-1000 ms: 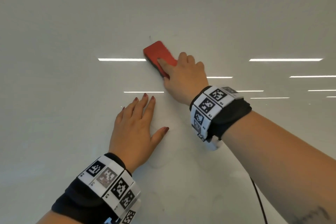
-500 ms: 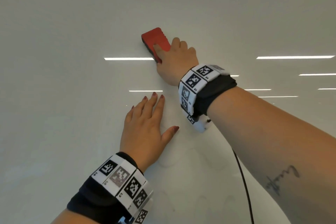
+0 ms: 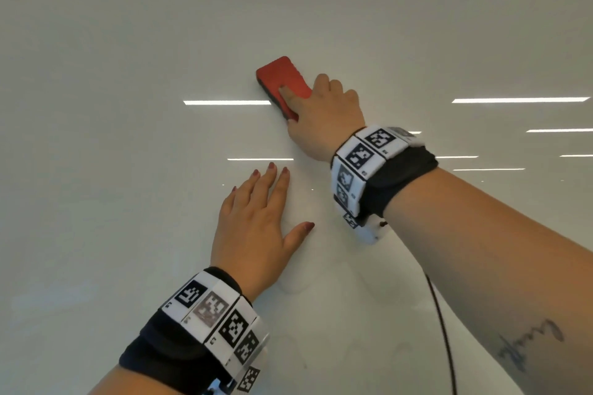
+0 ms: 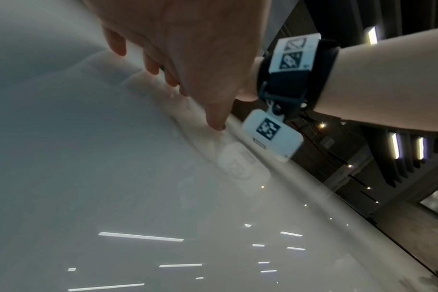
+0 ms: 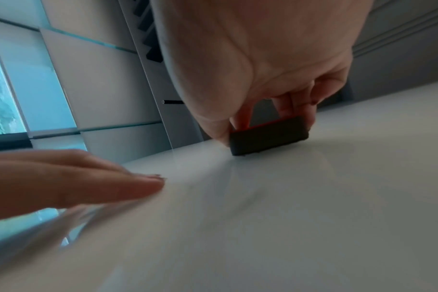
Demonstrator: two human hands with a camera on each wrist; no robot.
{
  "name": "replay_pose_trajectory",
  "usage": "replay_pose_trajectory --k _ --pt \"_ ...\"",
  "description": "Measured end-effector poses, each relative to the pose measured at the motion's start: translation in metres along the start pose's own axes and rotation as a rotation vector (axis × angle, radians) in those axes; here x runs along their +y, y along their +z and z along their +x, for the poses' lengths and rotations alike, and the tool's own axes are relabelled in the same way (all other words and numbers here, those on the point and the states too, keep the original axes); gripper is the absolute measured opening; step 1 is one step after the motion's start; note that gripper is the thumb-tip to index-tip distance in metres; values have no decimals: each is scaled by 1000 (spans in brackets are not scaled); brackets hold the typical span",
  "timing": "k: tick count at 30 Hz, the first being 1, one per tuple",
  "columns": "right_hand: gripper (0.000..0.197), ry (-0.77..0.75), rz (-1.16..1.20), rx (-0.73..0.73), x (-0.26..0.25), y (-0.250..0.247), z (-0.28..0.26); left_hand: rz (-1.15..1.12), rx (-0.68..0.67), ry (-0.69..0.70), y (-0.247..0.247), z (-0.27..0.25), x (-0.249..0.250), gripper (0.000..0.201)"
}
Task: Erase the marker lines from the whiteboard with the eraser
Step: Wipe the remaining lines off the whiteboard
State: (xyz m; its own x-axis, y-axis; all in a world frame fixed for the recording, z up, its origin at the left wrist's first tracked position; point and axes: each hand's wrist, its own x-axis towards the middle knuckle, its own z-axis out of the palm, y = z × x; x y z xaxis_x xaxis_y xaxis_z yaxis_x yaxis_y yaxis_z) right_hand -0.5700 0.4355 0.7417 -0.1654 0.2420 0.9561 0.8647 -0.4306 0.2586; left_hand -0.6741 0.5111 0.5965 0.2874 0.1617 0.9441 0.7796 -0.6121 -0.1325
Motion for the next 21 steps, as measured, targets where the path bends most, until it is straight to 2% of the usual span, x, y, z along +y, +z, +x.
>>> replay_pose_trajectory --k 4,6,12,17,19,21 --pt "56 134 0 -14 41 1 -34 4 1 0 -1 -1 1 85" --pt "57 162 -2 -21 46 4 -55 7 -3 -3 -1 0 1 86" --pt "58 34 12 -81 32 5 -112 15 6 -2 1 0 1 85" --pt "56 -44 -17 -135 48 5 -160 10 5 2 -1 0 1 85" --pt "56 -20 -23 -114 66 5 -168 6 -3 -2 -2 0 1 83" --pt "56 91 -28 -69 91 5 -166 3 -9 -6 -2 -1 1 82"
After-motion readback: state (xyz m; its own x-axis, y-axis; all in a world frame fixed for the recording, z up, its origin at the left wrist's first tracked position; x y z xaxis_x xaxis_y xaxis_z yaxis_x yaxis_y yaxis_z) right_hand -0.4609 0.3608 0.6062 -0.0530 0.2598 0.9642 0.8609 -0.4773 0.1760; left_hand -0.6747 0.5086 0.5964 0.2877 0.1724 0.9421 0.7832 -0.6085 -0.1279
